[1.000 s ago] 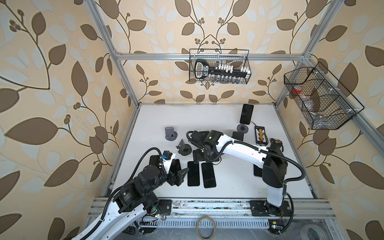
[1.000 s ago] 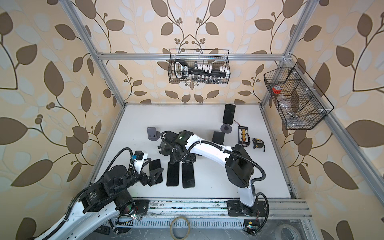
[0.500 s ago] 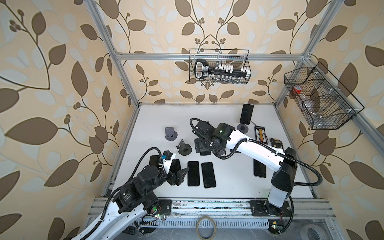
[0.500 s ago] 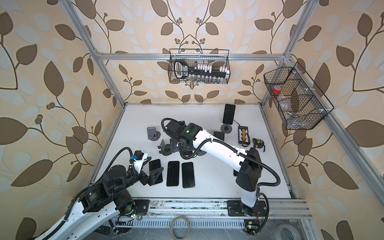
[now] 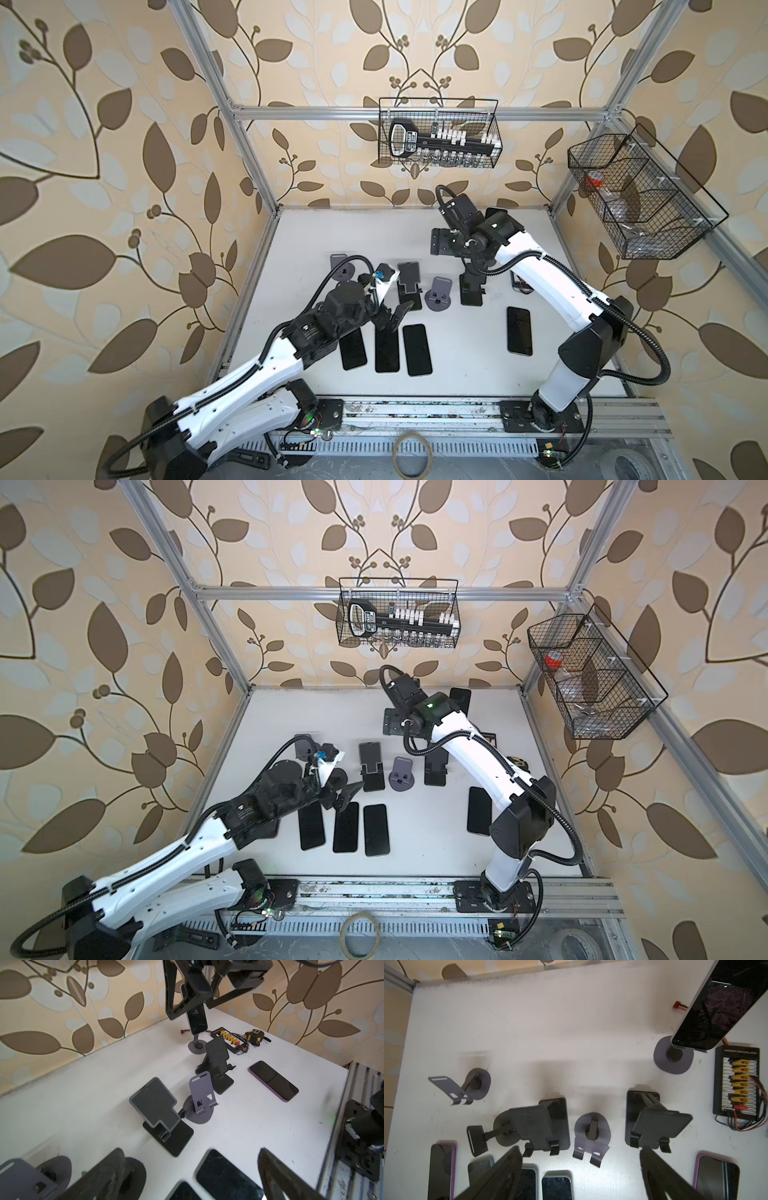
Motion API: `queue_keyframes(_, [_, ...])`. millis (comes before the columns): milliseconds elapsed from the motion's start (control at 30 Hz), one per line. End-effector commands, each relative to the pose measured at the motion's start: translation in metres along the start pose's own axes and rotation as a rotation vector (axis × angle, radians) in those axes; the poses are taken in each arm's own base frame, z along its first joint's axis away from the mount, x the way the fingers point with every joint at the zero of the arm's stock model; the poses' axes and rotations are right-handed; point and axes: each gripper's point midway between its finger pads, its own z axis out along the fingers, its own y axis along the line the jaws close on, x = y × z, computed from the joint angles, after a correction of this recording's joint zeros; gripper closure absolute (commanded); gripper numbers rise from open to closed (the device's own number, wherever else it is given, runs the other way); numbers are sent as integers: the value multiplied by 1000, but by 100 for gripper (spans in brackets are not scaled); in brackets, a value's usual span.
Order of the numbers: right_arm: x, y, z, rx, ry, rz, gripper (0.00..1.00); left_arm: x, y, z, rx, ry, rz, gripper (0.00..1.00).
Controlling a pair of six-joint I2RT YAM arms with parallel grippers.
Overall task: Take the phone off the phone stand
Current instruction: 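Reach the right gripper to the standing phone while the left arm moves forward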
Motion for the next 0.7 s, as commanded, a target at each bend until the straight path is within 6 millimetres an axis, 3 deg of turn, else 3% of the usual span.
queue_keyframes(0, [-36, -15, -6, -32, -83, 44, 11, -65, -5, 24, 21, -180, 84, 1])
queue_keyframes(167, [-76, -35, 1, -29, -135, 48, 11, -100, 2, 92, 32, -194, -16, 1])
queue_keyframes(200, [-81, -37, 3, -12, -145, 30, 11, -100, -2, 111, 64, -192, -26, 1])
queue_keyframes(300, [-91, -49, 6, 74, -185, -7, 11, -116, -14, 141, 142, -213, -40, 1])
queue_keyframes(533, [-100, -88, 17, 249, -232, -29, 11, -135, -17, 183, 186, -269, -110, 1])
queue_keyframes(667, [-103, -113, 27, 288, -265, 0, 14, -134, -25, 188, 240, -294, -142, 2])
